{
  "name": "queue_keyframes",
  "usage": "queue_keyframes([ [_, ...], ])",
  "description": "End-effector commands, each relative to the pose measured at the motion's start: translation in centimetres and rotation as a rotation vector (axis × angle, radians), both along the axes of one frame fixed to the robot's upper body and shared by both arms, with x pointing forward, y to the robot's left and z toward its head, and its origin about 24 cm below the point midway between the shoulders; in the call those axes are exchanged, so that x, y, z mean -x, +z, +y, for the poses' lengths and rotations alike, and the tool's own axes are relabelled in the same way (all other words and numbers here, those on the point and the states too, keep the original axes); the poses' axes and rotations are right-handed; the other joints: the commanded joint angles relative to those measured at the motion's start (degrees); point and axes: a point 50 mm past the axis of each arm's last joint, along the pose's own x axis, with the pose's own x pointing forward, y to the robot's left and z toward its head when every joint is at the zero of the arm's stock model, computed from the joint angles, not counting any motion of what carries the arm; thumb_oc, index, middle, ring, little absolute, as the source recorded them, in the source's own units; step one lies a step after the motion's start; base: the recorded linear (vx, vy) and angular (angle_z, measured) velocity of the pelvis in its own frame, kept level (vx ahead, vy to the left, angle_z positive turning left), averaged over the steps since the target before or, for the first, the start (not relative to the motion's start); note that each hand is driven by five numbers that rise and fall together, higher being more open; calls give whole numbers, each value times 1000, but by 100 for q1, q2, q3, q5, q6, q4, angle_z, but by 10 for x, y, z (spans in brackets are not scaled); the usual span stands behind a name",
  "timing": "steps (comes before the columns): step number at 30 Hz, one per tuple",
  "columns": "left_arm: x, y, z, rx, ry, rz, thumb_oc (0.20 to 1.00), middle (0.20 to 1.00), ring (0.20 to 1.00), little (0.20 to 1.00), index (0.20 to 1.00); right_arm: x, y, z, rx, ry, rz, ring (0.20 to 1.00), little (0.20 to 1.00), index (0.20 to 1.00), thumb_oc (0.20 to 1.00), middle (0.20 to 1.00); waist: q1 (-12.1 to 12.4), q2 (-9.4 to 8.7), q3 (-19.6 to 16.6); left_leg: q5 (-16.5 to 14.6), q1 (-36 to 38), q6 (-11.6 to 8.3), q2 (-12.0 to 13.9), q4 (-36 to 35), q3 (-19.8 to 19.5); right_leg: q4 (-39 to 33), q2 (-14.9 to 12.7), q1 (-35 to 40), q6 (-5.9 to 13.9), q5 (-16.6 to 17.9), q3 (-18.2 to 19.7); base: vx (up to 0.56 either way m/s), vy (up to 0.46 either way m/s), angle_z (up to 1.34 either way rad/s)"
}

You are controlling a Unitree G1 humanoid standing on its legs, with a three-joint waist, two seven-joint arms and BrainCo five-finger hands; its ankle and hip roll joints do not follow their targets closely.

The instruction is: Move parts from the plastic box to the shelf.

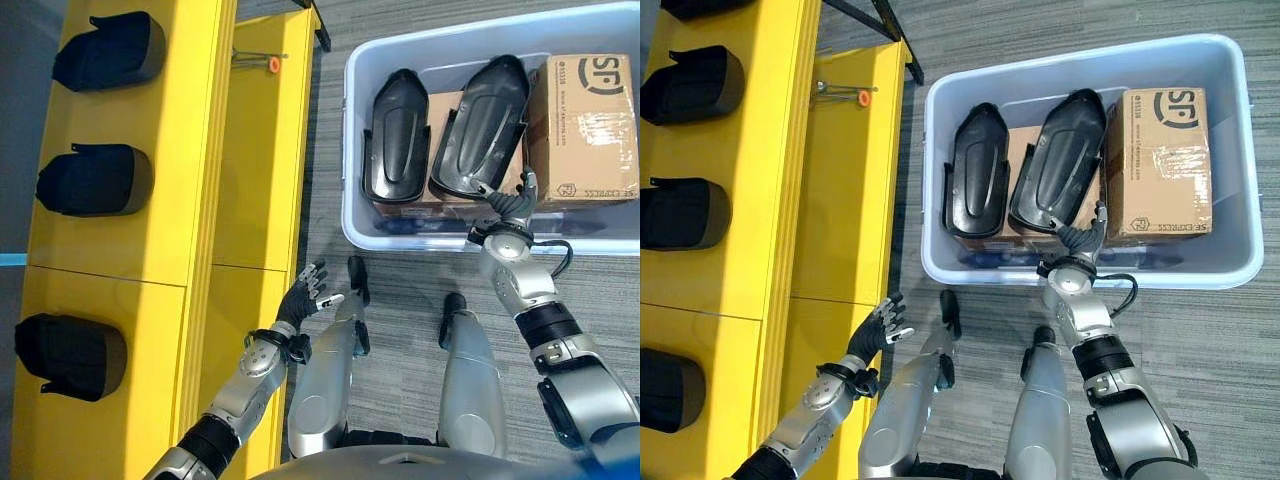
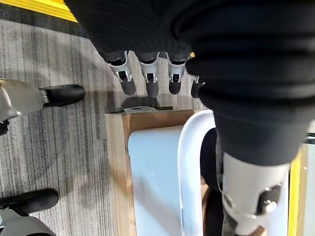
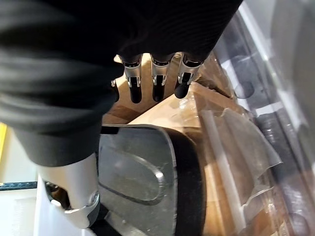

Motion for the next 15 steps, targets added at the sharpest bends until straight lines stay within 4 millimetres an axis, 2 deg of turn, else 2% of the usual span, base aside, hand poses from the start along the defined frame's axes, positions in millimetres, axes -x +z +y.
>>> queue_keyframes([
  [1, -7, 19, 1, 31, 9, -98, 1000, 1000, 1000, 1000, 1000, -13, 52, -4, 51, -17, -193, 1000, 1000, 1000, 1000, 1000, 67, 17, 160, -947, 111, 46, -188, 613, -259, -1044, 80, 209, -116, 933, -235, 0, 0, 0],
  [12, -8, 24, 12, 2, 10, -132, 1000, 1000, 1000, 1000, 1000, -23, 81, -34, 17, -145, -256, 1000, 1000, 1000, 1000, 1000, 281, 52, 160, -994, -570, 117, -289, 932, -318, -871, 120, -337, -111, 961, -150, 6, 22, 3],
  [15, -8, 24, 12, 3, 9, -132, 1000, 1000, 1000, 1000, 1000, -24, 85, -37, 12, -163, -261, 1000, 1000, 1000, 1000, 1000, 303, 48, 160, -1012, -628, 137, -301, 963, -316, -854, 120, -386, -110, 967, -144, 13, 24, 1],
])
